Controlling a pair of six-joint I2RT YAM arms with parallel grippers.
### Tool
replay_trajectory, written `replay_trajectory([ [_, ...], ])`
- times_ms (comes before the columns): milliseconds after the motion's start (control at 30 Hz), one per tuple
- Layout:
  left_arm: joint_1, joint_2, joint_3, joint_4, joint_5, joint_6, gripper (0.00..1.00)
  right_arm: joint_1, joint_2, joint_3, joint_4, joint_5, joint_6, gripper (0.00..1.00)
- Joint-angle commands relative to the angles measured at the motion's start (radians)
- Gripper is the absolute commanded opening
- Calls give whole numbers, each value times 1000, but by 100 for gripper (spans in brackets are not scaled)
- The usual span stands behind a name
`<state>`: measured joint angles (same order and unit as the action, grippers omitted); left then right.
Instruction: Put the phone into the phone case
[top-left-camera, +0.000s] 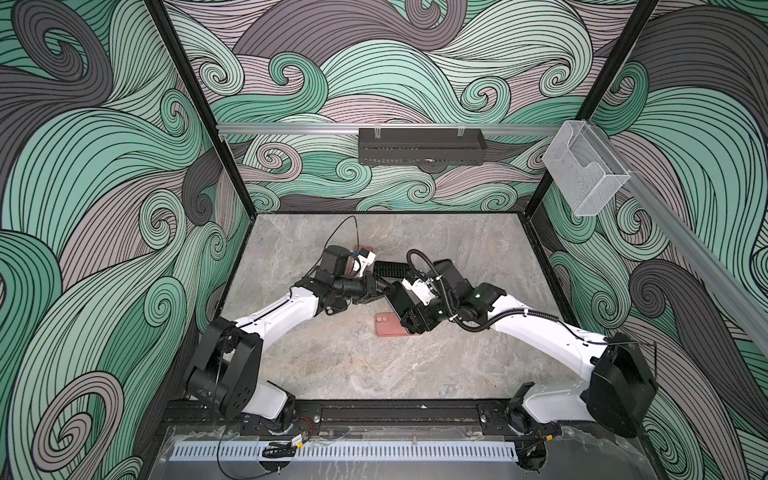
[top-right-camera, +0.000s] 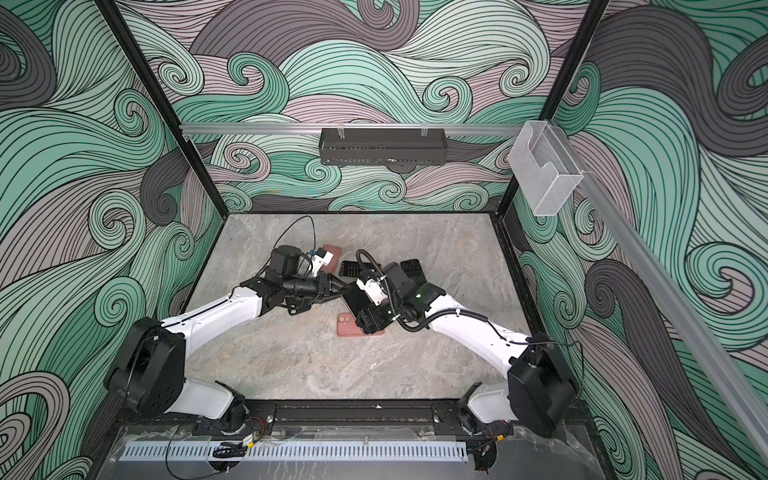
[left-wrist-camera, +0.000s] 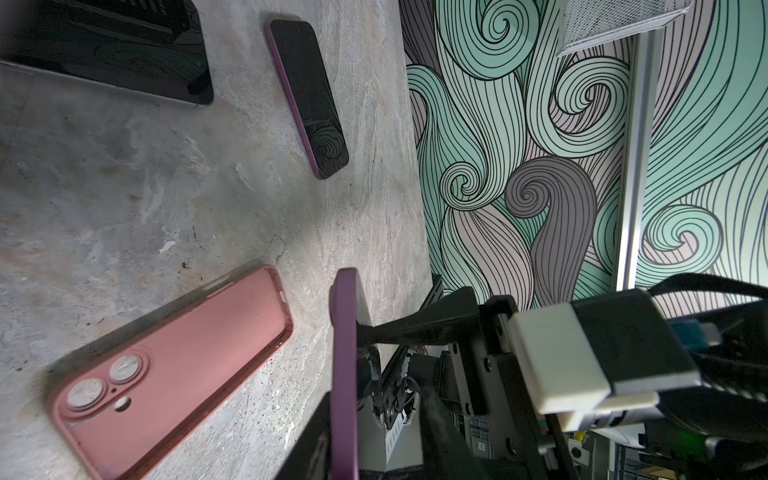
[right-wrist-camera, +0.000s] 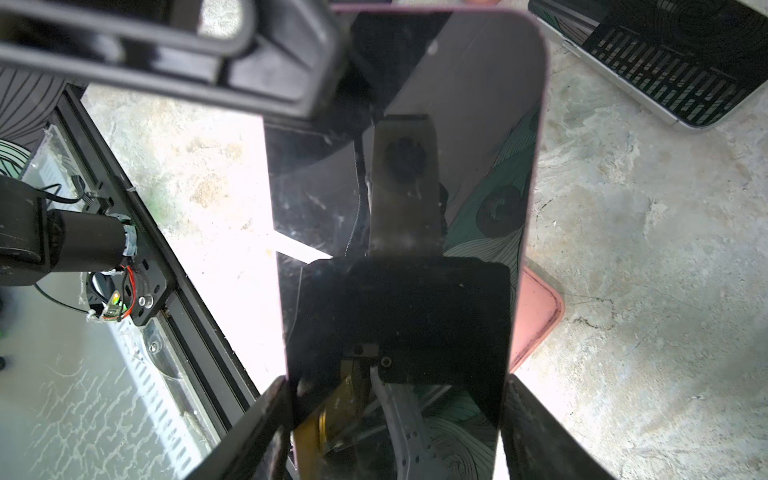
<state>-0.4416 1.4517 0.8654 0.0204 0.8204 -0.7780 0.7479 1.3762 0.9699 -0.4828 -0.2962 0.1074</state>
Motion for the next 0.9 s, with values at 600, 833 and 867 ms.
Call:
replay_trajectory([
  [600, 13, 3, 18, 32, 16, -36, 0, 18, -25, 41, 20, 66, -25, 38],
  [833, 34, -46, 17, 36, -28, -49, 0, 18, -32, 38, 6, 102, 0, 76],
  [867, 38, -59, 15, 38, -36, -51, 0, 18, -36, 39, 3, 103, 4, 80],
])
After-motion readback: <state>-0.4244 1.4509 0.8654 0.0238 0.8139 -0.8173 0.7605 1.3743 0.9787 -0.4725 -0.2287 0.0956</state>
